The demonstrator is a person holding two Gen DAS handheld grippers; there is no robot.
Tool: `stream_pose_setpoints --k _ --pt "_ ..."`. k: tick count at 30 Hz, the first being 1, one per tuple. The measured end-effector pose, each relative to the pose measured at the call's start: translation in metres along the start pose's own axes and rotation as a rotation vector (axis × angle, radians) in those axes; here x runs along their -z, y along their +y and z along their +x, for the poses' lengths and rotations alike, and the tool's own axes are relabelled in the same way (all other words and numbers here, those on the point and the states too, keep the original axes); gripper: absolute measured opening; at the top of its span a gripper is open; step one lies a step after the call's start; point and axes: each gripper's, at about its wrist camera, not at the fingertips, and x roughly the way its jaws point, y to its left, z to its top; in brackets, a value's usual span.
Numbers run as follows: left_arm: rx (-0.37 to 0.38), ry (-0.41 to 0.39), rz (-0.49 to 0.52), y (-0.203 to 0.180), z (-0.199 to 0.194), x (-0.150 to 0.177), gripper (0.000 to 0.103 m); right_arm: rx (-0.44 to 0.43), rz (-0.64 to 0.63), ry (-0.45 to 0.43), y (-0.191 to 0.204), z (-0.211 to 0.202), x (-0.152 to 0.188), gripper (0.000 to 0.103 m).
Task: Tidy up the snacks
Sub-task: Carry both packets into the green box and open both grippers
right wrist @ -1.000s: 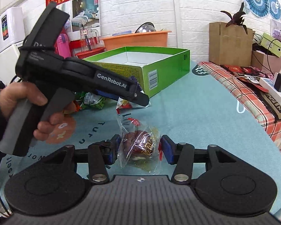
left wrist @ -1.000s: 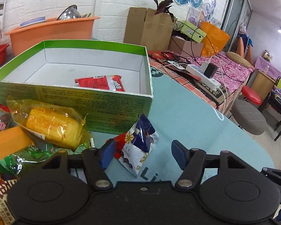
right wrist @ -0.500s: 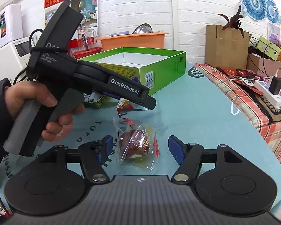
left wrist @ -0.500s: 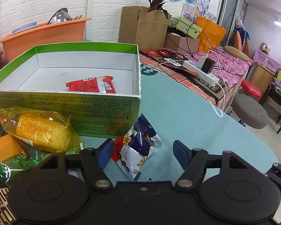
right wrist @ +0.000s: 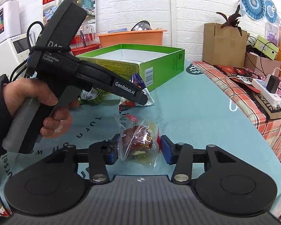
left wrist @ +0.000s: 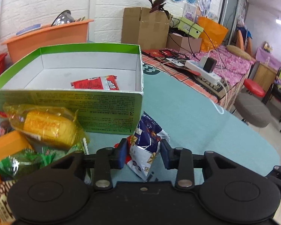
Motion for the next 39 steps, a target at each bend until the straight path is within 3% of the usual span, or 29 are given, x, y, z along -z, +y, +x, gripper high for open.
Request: stream_pose_setpoints --k 3,8,16,26,32,39 --pt "0.063 -0.013 -0.06 0.006 -0.019 0.0 0.081 0.007 -0.002 -0.008 0.001 -0.002 -0.002 0.077" --pt "0.117 -0.098 -0.089 0.01 -0.067 -0.013 0.081 -0.013 -0.01 -0.045 0.004 -0.007 -0.013 0.077" --pt "0.062 -0.24 -0.148 0.041 -0.11 -0.059 0.082 -0.103 0.005 -0.147 0.003 -0.006 -0.056 0.077" --pt "0.005 -0.19 -0.249 0.091 -0.059 -0.1 0.082 -0.065 -0.037 -0.228 0.004 0.054 -0.122 0.077" --pt "0.0 -0.118 -0.275 0.112 -0.019 -0.103 0.082 -0.017 -0.023 -0.196 -0.011 0.106 -0.145 0.077" --pt "-0.012 -0.051 -0.289 0.125 0.012 -0.098 0.085 0.016 -0.048 -0.145 -0.02 0.148 -0.149 0.078"
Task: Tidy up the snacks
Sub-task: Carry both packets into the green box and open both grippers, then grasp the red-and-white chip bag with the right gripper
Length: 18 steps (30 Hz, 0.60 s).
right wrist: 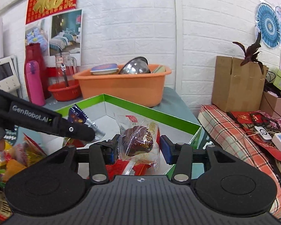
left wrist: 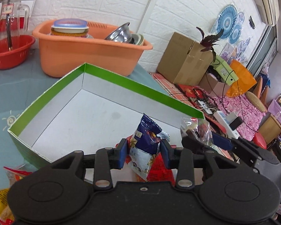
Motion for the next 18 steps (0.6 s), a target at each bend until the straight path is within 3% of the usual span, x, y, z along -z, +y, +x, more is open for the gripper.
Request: stream_pose_setpoints --k 1,2,3,4,5,7,11,18 --pt "-0.002 0.003 0.001 0.001 0.002 0.001 0.086 0.004 -0.009 -0.002 0.0 0.002 0.002 0.08" --pt "-0.006 0.002 0.0 0.001 0.004 0.002 0.103 0.0 -0.026 -0.01 0.001 0.006 0.003 0.084" --pt "0.003 -0.005 0.005 0.002 0.003 0.003 0.103 0.0 -0.045 -0.023 0.002 0.008 0.004 0.084" --pt "0.014 -0.02 0.014 0.0 0.0 0.003 0.103 0.006 -0.067 -0.025 0.003 0.008 0.006 0.099" --pt "0.007 -0.031 0.014 -0.001 -0.004 0.003 0.103 0.02 -0.081 -0.029 0.004 0.006 0.007 0.103" --pt "-0.02 -0.077 0.013 -0.005 -0.014 0.005 0.103 0.032 -0.096 -0.067 0.005 -0.003 0.01 0.103" --pt "-0.018 -0.087 0.017 -0.01 -0.038 0.007 0.103 0.034 -0.061 -0.066 0.002 -0.027 0.009 0.103" --pt "-0.008 -0.136 0.022 -0.027 -0.105 0.03 0.103 -0.021 -0.028 -0.077 0.018 -0.086 0.015 0.103"
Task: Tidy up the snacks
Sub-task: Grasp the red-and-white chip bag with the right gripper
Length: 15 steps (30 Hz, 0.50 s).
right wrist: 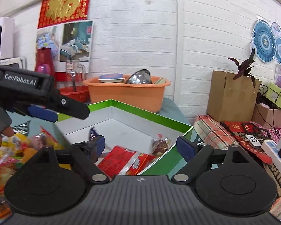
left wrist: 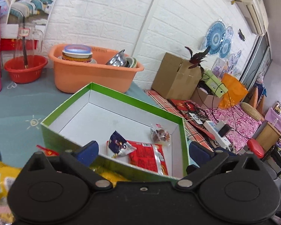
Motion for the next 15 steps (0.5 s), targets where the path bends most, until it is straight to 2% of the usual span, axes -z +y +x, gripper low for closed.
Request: stream_pose_setpoints --k 7,11,15 --pt "-0.025 -0.108 -0.008 0.0 -0.085 0.052 0.103 -0.071 0.026 0.01 0.023 -0.049 0.013 0.103" --pt "-0.022 -0.095 -0.067 0.013 -0.116 0.088 0.103 -0.118 0.037 0.039 0.038 -0.062 0.026 0.103" --pt "-0.087 -0.051 -0.113 0.028 -0.135 0.123 0.103 -0.186 0.028 0.101 0.06 -0.064 0.042 0.103"
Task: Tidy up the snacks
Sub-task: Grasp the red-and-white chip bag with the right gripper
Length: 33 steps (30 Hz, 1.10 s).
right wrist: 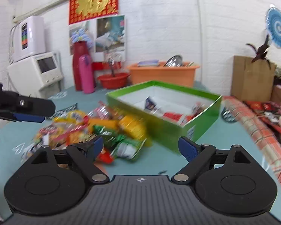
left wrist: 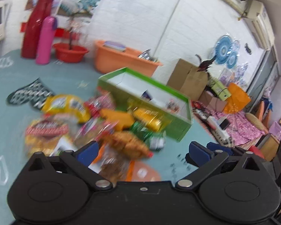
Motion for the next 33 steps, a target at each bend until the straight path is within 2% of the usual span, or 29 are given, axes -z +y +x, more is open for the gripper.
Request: stream_pose_setpoints --k 4,7,11,15,16,17,19,22,25,27,28,30,31,32,33 --pt "-0.046 0.012 -0.061 0.024 -0.017 0.019 0.103 -0.072 0.003 0.058 0.021 0.007 0.012 0.103" --pt "-0.062 -0.001 -0.091 0.035 -0.026 0.022 0.103 -0.097 -0.028 0.068 0.041 0.015 0.01 0.103" --pt "-0.044 -0.021 -0.091 0.042 -0.038 0.026 0.103 -0.128 -0.114 0.046 0.068 0.03 0.0 0.103" --pt "-0.006 -0.015 -0.086 0.045 -0.041 0.031 0.103 -0.11 -0.211 0.04 0.085 0.053 -0.003 0.101" --pt "0.003 -0.008 -0.087 0.045 -0.04 0.031 0.103 -0.091 -0.237 0.045 0.087 0.059 -0.002 0.084" --pt "0.012 -0.001 -0.088 0.045 -0.04 0.033 0.103 -0.068 -0.26 0.057 0.087 0.062 0.0 0.054" --pt "0.042 0.012 -0.087 0.045 -0.037 0.035 0.103 -0.068 -0.258 0.06 0.082 0.056 0.004 0.043" --pt "0.088 0.029 -0.088 0.042 -0.03 0.034 0.103 -0.083 -0.24 0.077 0.071 0.036 0.01 0.041" --pt "0.14 0.051 -0.073 0.032 -0.02 0.032 0.103 -0.099 -0.265 0.097 0.061 0.013 0.021 0.041" --pt "0.169 0.064 -0.054 0.023 -0.013 0.03 0.103 -0.104 -0.286 0.112 0.057 0.001 0.03 0.047" --pt "0.185 0.071 -0.046 0.018 -0.009 0.029 0.103 -0.105 -0.287 0.117 0.056 -0.004 0.034 0.055" --pt "0.213 0.088 -0.02 0.007 0.002 0.026 0.103 -0.109 -0.251 0.139 0.052 -0.008 0.039 0.065" --pt "0.221 0.096 -0.002 0.001 0.007 0.024 0.102 -0.123 -0.222 0.153 0.05 -0.009 0.04 0.077" --pt "0.227 0.1 0.017 -0.003 0.011 0.023 0.099 -0.14 -0.191 0.165 0.048 -0.009 0.041 0.098" --pt "0.229 0.108 0.038 -0.007 0.017 0.022 0.098 -0.154 -0.158 0.172 0.046 -0.01 0.042 0.103"
